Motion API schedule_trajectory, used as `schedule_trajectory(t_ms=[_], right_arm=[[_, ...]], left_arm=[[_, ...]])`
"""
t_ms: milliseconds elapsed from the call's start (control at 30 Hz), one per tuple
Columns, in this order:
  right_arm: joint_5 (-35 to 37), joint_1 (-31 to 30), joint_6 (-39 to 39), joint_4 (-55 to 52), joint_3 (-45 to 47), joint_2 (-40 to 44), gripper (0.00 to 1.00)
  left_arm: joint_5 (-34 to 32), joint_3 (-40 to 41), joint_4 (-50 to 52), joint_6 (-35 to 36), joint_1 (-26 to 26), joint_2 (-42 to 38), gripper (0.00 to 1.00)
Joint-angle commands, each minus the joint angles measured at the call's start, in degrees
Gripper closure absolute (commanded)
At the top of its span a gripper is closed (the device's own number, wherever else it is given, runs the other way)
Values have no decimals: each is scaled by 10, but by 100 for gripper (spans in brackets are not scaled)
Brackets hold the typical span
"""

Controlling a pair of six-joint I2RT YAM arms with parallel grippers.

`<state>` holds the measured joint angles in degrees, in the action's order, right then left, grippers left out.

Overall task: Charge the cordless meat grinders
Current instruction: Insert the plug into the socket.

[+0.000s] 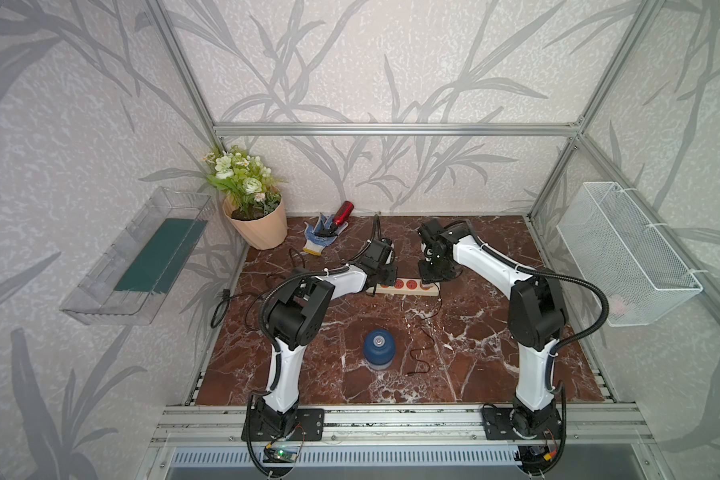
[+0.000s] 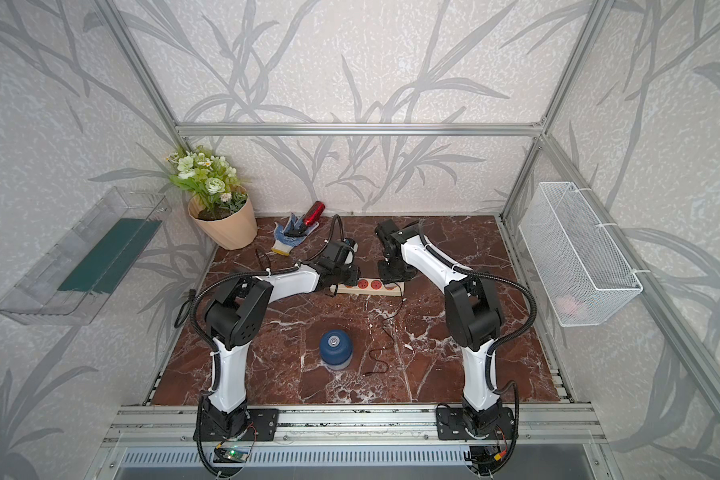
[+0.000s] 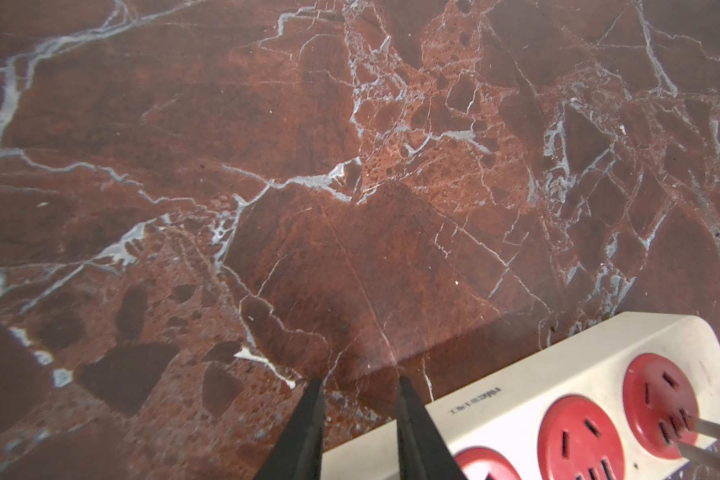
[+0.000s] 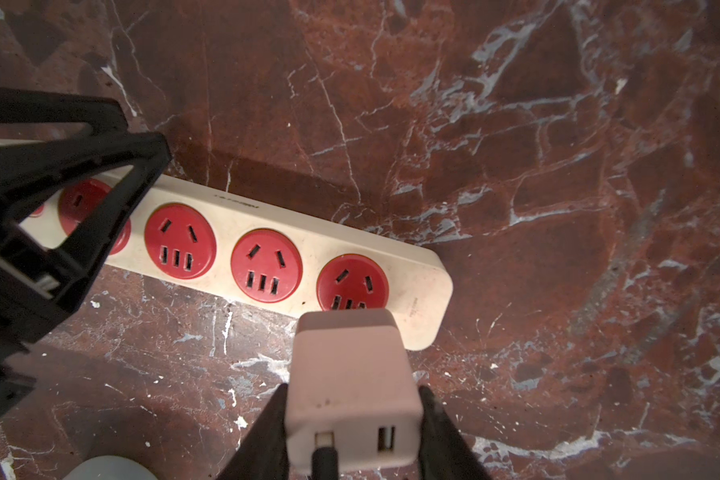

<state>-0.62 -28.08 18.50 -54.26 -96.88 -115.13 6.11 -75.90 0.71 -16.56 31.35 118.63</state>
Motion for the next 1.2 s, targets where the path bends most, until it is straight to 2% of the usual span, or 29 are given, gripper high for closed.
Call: schedule_trajectory(t_ms=[0, 333, 700, 1167], right_arm=[[-1, 1, 6, -6, 6, 10, 90], [16, 1, 8, -19, 4, 12, 90], [17, -6, 20, -52, -54, -28, 90], [15, -15, 26, -48, -35, -29, 90]], left_arm=[[9, -4, 35, -12, 1, 19, 70], [13, -2, 32, -15, 2, 19, 70], [11, 2, 40, -8, 2, 21, 69], [16, 12, 31, -11, 1, 20, 70]])
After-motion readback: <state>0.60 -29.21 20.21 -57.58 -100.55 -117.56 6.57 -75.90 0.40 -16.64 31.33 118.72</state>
